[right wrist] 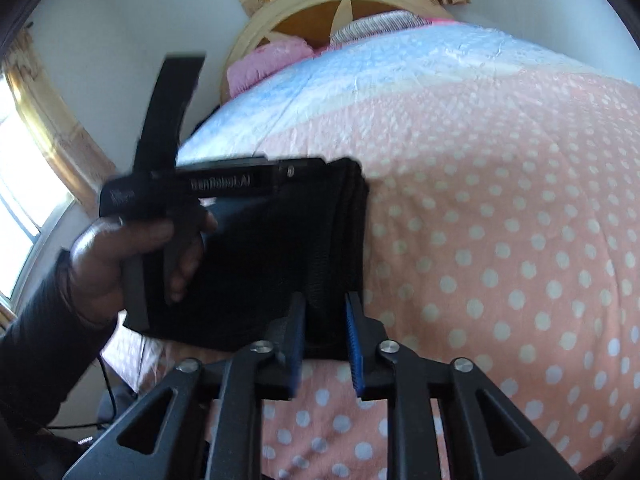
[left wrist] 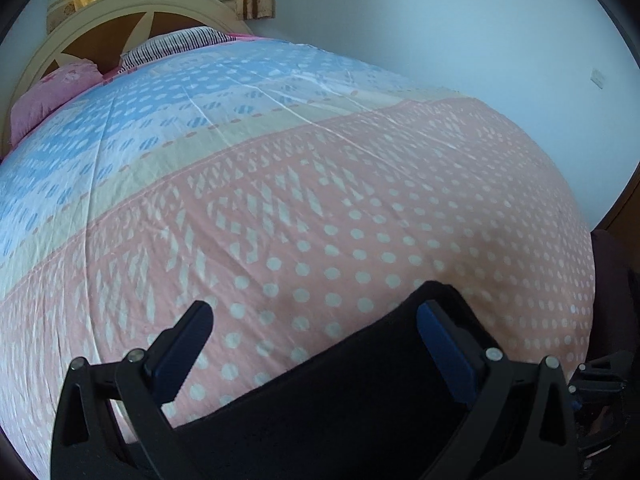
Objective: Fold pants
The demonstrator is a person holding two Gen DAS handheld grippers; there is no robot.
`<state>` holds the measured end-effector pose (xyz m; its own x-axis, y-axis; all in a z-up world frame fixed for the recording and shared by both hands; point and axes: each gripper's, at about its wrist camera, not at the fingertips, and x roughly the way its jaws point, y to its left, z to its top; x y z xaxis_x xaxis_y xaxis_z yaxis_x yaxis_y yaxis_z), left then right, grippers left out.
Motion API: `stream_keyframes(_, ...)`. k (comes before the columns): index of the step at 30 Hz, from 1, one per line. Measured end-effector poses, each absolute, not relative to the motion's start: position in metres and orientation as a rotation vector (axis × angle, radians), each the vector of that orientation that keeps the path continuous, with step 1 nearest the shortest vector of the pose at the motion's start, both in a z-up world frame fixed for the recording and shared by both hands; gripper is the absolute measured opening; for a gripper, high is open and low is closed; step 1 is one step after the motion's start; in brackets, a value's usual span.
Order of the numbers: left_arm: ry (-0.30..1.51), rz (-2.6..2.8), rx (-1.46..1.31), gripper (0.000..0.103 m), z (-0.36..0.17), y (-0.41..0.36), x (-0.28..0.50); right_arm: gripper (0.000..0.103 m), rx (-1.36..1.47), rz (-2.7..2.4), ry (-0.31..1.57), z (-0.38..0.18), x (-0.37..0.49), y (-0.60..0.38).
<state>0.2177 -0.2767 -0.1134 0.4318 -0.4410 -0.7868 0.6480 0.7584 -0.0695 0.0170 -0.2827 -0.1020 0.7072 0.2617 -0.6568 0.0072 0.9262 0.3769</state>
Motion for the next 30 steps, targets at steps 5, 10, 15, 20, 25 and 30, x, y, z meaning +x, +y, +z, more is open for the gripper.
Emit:
stream_keyframes(5, 0.837, -0.673, 0.178, 0.103, -0.09, -0.236, 0.212, 0.057, 0.449, 0.121, 0.712, -0.09, 0.009, -0.3)
stream_keyframes(10, 0.761, -0.55, 0.205, 0.103, -0.071, -0.152, 0.198, 0.057, 0.507, 0.15, 0.726, -0.09, 0.026, -0.302)
stream_keyframes(15, 0.793, -0.421, 0.073, 0.103, -0.078, -0.058, 0.185, 0.057, 0.525, 0.188, 0.773, -0.094, 0.051, -0.292)
stream_keyframes(20, 0.866, -0.414, -0.047, 0.103, -0.108, -0.03, 0.173, 0.057, 0.518, 0.187, 0.851, -0.107, 0.066, -0.285)
stream_keyframes(25, 0.934, -0.471, -0.114, 0.101, -0.137, -0.043, 0.172, 0.053, 0.564, 0.206, 0.852, -0.117, 0.066, -0.289)
stream_keyframes(30, 0.907, -0.469, -0.126, 0.098, -0.139, -0.045, 0.174, 0.039, 0.565, 0.236, 0.863, -0.121, 0.068, -0.285)
